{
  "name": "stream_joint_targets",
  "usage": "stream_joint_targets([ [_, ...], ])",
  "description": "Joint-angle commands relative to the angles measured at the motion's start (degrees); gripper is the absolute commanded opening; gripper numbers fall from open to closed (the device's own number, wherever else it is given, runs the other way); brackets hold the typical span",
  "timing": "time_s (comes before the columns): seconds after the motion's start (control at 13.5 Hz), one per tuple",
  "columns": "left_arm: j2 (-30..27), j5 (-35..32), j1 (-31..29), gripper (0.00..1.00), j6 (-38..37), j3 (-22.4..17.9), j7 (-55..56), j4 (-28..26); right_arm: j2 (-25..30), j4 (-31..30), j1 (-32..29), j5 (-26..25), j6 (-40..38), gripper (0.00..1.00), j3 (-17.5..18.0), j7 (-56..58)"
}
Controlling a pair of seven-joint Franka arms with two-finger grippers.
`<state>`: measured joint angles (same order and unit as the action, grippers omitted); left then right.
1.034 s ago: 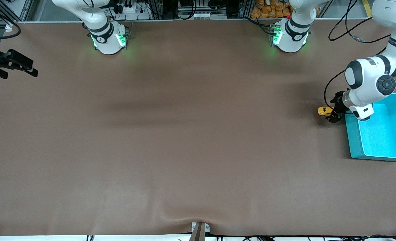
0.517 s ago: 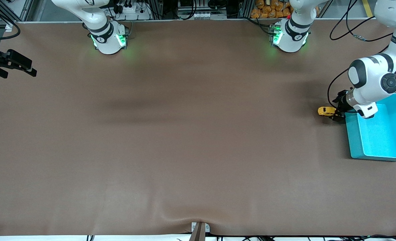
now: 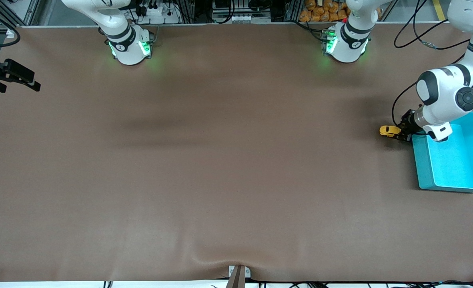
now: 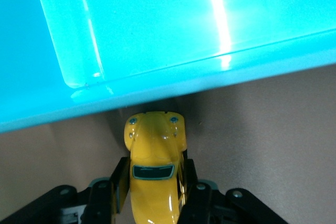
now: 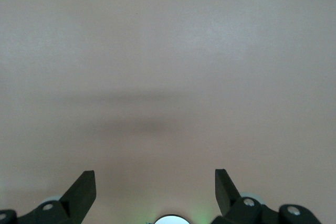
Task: Wind and store yellow beetle car
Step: 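Lower the left gripper onto the yellow car beside the box and grasp it, then lift the car with the left gripper and carry it over the box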
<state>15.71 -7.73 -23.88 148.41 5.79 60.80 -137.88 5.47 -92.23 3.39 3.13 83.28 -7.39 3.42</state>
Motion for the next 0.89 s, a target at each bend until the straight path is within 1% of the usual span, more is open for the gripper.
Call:
stream_joint_targets([
  [0.0,-2.25,-1.85,-0.03,0.15,0.3,0.71,1.16,-0.11,1.39,-1.46,1.44,-0.76,0.65,1.0,-0.88,0.18],
  [0.15,-4.97,-1.85,1.11,0.13,-0.92,1.16,1.16,0.24,1.39,-1.37,1.44,-0.76,0.91,1.0,-0.79,0.27],
  [0.22,-6.03,-1.85,2.16,0.13,-2.85,1.24,0.81,0.5,1.39,-1.37,1.44,-0.76,1.0,1.0,-0.79,0.27],
  [0.37,-9.02,-1.94,4.01,0.08,-7.33,1.24,0.11,1.64,1.39,-1.28,1.44,-0.85,1.27,1.0,-0.79,0.27],
  [0.44,-10.16,-1.94,4.63,0.05,-10.13,1.16,-1.03,3.13,1.39,-1.28,1.44,-0.85,1.62,1.0,-0.79,0.27],
  [0.59,-11.66,-1.94,4.46,0.05,-18.2,1.16,-7.85,7.6,1.39,-1.2,1.53,-0.59,1.71,1.0,-0.7,0.18],
  [0.66,-12.02,-1.86,4.11,0.05,-22.16,1.07,-13.98,9.71,1.39,-1.2,1.53,-0.32,1.79,1.0,-0.7,0.18],
  [0.74,-12.19,-1.77,3.67,0.05,-24.03,0.72,-19.79,11.04,1.39,-1.2,1.62,-0.23,1.8,1.0,-0.61,0.09],
  [0.81,-12.28,-1.85,1.93,0.05,-24.31,0.54,-25.5,11.92,1.39,-1.28,1.79,-0.15,1.8,1.0,-0.53,0.09],
])
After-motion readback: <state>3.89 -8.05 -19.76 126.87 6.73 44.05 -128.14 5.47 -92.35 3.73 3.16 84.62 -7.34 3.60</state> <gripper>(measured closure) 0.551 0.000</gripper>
